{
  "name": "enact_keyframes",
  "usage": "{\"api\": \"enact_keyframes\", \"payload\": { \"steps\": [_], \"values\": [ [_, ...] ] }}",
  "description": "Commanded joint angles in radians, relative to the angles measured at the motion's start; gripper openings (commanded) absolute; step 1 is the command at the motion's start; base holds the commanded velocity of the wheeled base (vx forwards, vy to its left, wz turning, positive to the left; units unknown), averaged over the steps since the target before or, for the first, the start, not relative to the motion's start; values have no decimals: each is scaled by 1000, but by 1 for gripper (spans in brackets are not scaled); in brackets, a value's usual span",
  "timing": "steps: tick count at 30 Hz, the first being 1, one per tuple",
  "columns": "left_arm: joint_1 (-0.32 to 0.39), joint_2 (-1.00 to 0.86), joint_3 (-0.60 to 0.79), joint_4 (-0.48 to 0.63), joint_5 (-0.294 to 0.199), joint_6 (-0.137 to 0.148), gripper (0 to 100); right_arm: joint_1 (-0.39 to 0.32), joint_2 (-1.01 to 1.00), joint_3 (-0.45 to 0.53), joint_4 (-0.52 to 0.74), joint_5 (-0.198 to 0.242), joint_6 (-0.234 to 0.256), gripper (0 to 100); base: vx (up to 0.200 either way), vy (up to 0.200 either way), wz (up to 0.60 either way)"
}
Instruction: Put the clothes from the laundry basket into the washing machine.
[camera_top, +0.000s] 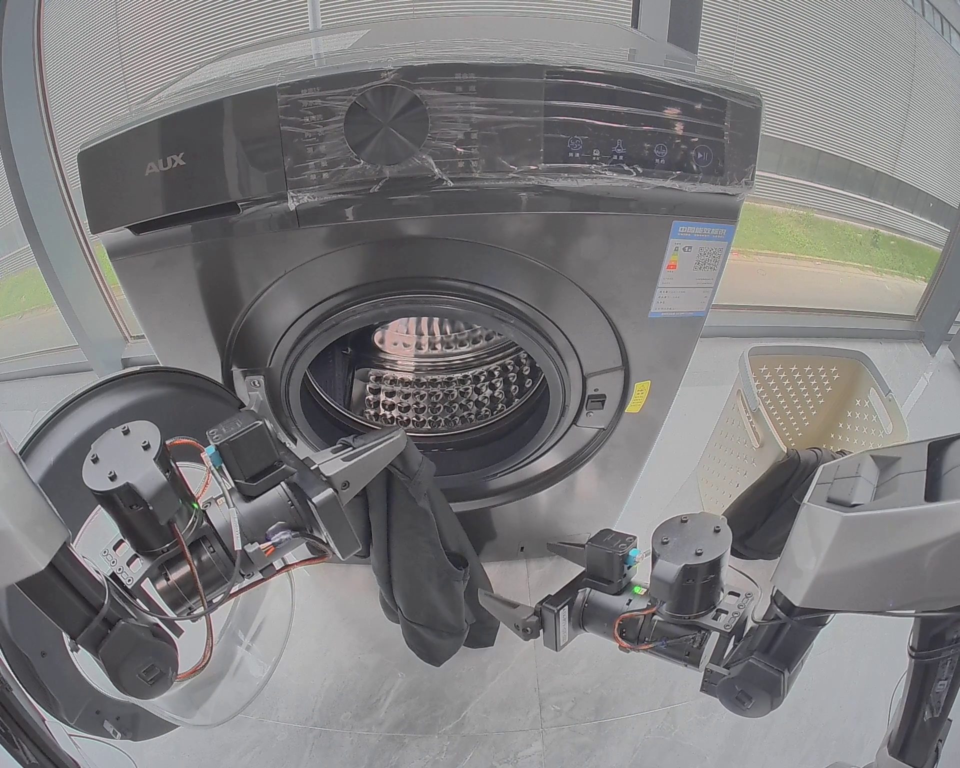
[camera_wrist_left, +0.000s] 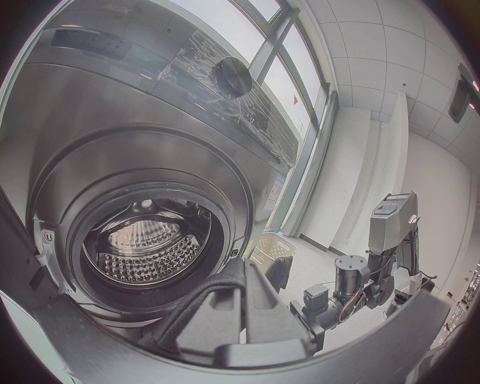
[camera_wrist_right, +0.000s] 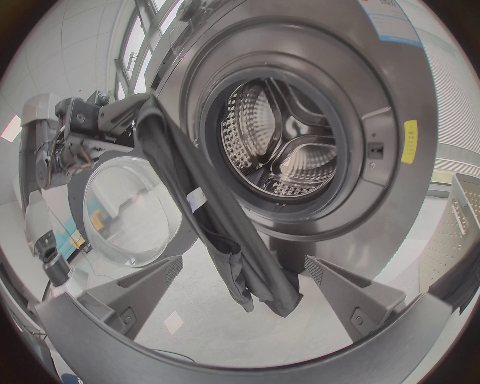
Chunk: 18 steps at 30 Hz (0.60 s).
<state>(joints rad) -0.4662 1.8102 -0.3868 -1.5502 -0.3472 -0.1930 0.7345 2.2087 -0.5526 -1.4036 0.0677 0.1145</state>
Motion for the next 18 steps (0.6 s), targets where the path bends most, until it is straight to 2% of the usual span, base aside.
{"api": "enact_keyframes", "payload": {
  "steps": [1, 4, 10, 18],
  "values": [
    [0, -5, -7, 1, 2, 0, 0, 5, 59, 2, -3, 26, -4, 100, 0, 0, 0],
    [-2, 0, -14, 1, 13, 0, 0, 13, 86, 0, -5, 63, -24, 100, 0, 0, 0],
    [-2, 3, -15, 1, 19, 0, 0, 19, 124, -12, -32, 78, -30, 100, 0, 0, 0],
    [-3, -2, -15, 1, 19, 0, 0, -17, 229, -173, -21, 83, -32, 100, 0, 0, 0]
  ]
}}
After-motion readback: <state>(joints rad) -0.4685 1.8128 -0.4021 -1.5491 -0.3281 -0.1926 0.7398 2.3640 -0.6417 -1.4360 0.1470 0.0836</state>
